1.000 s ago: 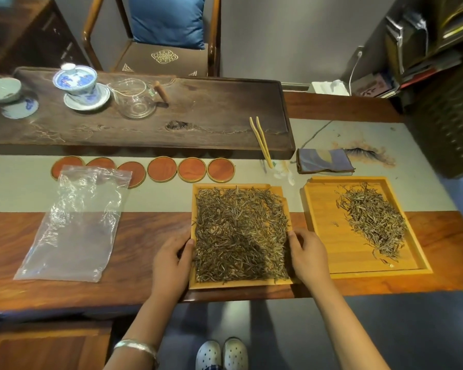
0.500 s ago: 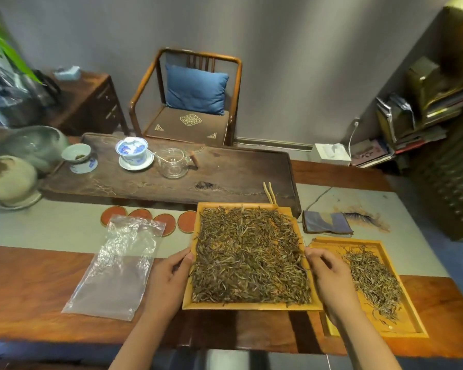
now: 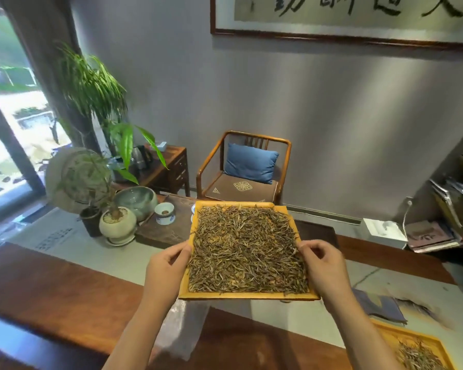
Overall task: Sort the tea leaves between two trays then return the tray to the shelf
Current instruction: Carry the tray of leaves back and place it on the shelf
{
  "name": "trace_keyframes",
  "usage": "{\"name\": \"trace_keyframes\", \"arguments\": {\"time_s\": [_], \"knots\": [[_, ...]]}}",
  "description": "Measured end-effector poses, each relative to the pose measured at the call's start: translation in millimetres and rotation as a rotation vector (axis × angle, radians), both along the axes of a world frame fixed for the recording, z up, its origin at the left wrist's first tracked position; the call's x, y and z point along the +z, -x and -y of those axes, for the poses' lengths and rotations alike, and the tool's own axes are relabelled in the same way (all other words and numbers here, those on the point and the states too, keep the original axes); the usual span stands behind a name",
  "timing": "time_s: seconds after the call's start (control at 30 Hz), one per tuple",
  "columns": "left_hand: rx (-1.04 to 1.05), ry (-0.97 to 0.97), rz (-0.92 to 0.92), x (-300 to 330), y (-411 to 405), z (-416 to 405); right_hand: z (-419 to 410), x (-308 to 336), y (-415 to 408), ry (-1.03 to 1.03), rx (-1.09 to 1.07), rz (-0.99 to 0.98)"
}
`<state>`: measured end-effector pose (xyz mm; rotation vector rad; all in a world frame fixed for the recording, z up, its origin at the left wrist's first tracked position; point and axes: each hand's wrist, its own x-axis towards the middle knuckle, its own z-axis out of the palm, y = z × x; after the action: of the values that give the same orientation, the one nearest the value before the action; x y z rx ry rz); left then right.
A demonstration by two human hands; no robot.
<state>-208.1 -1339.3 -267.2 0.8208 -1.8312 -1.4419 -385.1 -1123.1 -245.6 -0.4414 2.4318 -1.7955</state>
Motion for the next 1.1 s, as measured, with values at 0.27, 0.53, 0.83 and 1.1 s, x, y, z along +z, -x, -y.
{"name": "trace_keyframes", "arguments": {"time_s": [0.27,0.53,0.83,1.1], "knots": [[0.364,0.111,0.05,23.1,-89.8,27.2,85.9,22.1,-34.2,0.064,0.324,-0.002],[0.822,0.165,0.098,61.4,-187.5,4.8,185.4,47.4,-85.6,0.118,0.807,-0.014],[1.341,0.103,-0.034,96.6,-301.2,-128.5,204.7,70.1,-224.8,0.184,1.361,0.056],[1.728,0.099,-0.02,98.7,-388.4,-289.8,128.6,77.6,-370.8,0.181,1.706,0.043]]}}
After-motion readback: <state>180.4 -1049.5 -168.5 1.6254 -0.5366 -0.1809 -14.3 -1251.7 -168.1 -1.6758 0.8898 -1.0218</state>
